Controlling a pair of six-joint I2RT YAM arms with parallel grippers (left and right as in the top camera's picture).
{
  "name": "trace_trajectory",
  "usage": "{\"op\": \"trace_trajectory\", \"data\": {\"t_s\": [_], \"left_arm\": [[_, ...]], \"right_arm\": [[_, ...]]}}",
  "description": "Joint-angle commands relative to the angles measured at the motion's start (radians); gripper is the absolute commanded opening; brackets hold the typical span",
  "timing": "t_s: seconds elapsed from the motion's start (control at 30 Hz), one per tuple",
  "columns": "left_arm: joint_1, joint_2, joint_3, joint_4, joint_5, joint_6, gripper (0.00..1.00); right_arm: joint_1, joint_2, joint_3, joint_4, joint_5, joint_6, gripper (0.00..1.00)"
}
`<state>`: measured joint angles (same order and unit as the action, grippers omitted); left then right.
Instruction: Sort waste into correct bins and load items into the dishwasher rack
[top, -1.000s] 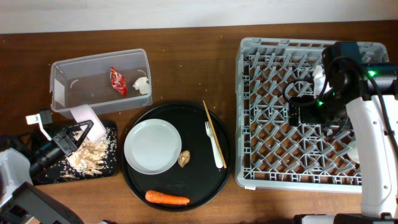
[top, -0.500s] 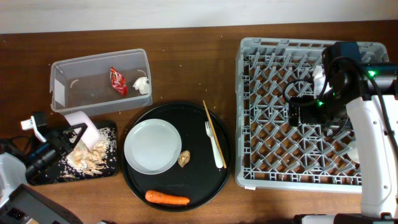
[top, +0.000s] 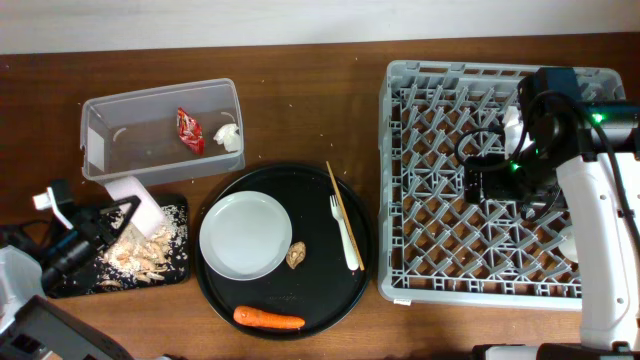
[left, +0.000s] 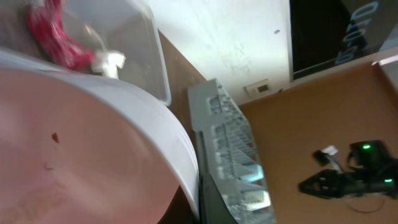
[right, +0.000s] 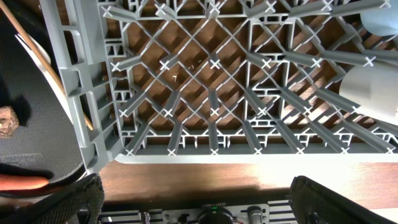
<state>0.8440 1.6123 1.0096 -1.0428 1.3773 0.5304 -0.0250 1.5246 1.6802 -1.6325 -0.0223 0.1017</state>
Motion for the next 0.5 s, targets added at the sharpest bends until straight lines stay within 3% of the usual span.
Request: {"op": "trace_trajectory", "data": {"t_s": [0.0,0.03,0.07,0.13,0.17,0.27,0.33,0.4,0.43,0.47], "left_arm": [[0.003,0.014,0.003,-0.079,0.051,-0.046,0.0],[0.003,0.014,0.003,-0.109,0.079,0.111,0.0],[0.003,0.017,0.003,-0.081,0.072,0.154,0.0],[0.011,0.028,0.003,-0.097,0.056,0.029,0.0],[0.015,0.028,0.003,-0.117,0.055,0.113,0.0],[0.015,0.031,0.003,-0.182,0.068,0.118,0.0],[0.014,0.039,0.003,-0.121,0.029,0.23,0.0],[0.014,0.05,0.003,-0.143,0.007,0.06,0.0],[0.014,0.05,0.003,-0.184,0.023,0.112,0.0],[0.014,0.048,0.003,-0.208,0.048,0.274,0.0]], "right_arm": [[0.003,-0.007,0.006,-0.006,0.016,0.004,0.98],[0.003,-0.007,0.006,-0.007,0.016,0.004,0.98],[0.003,-0.007,0.007,-0.006,0.016,0.004,0.98],[0.003,-0.007,0.006,-0.006,0.017,0.004,0.98],[0.003,-0.007,0.006,-0.006,0.016,0.004,0.98],[0.003,-0.007,0.006,-0.008,0.017,0.004,0.98],[0.003,-0.007,0.006,-0.008,0.017,0.004,0.98],[0.003,-0.007,0.006,-0.006,0.017,0.004,0.98],[0.003,-0.007,0.006,-0.009,0.017,0.004,0.98],[0.003,-0.007,0.006,-0.01,0.016,0.004,0.98]]}}
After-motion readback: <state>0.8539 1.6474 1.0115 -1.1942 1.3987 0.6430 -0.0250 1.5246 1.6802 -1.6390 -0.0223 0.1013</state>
